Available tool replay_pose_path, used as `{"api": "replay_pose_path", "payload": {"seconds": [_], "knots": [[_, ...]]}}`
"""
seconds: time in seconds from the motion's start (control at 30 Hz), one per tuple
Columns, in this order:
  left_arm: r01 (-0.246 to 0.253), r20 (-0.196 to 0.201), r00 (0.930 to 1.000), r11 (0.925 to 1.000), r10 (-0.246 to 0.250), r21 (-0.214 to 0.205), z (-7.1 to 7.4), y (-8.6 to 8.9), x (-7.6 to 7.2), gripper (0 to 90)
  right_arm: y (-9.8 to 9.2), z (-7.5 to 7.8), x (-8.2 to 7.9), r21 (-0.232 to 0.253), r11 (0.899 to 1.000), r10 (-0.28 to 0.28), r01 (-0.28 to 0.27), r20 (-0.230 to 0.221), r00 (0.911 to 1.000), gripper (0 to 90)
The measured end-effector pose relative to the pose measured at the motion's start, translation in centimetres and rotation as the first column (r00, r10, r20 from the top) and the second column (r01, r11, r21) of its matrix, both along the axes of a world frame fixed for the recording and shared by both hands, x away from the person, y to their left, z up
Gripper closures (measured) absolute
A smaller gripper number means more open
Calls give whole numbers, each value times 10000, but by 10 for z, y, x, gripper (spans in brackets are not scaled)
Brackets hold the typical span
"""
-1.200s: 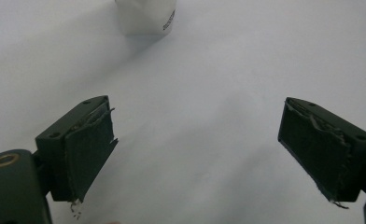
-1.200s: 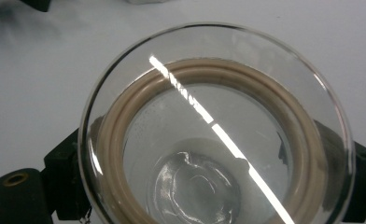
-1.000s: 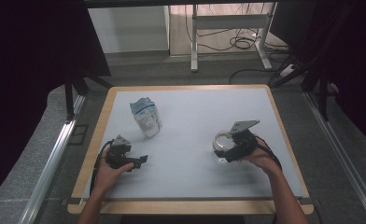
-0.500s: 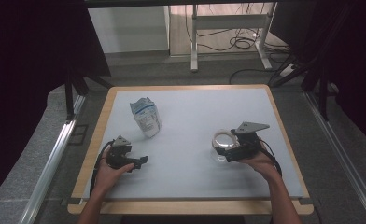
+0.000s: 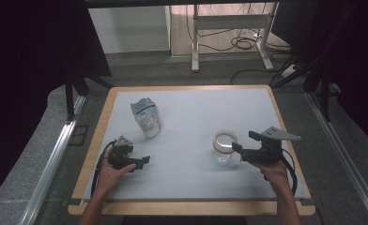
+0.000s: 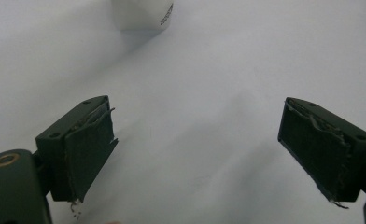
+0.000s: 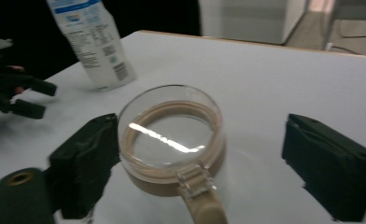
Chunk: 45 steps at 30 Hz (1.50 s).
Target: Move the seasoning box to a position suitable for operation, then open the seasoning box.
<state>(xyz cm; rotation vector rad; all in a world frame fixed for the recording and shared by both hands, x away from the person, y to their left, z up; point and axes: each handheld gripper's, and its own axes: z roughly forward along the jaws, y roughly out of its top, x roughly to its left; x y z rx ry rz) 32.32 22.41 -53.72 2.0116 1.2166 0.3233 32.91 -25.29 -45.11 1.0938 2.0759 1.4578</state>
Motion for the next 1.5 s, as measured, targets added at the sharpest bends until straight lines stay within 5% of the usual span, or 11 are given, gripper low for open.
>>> {"api": "replay_pose_path", "payload": {"seconds": [0.07,0.1,0.13,0.4,1.1,1.37,1.5], "knots": [[-17,-13,10000,10000,17,-65,1,0,0,115,-5,0,-4,296,9979,-574,569,174,9982,407],[-37,-23,10000,9999,37,-146,1,0,0,115,-5,0,-4,296,9979,-574,569,174,9982,407],[-94,-46,9999,9997,93,-238,1,1,0,122,-7,0,-5,313,9976,-623,616,214,9978,559],[36,60,10000,9978,-32,-665,6,0,-4,177,-1,1,-12,-455,9967,-641,665,524,9966,884],[198,614,9980,9975,-156,-685,14,-7,-11,288,4,-4,-14,-993,9944,-352,367,175,9992,899],[926,1034,9912,9914,-830,-920,32,-37,-8,386,1,-7,-19,-742,9964,-387,406,271,9989,899],[1528,1206,9830,9810,-1384,-1199,44,-63,-1,449,-1,-8,-20,-643,9969,-424,445,324,9986,899]]}}
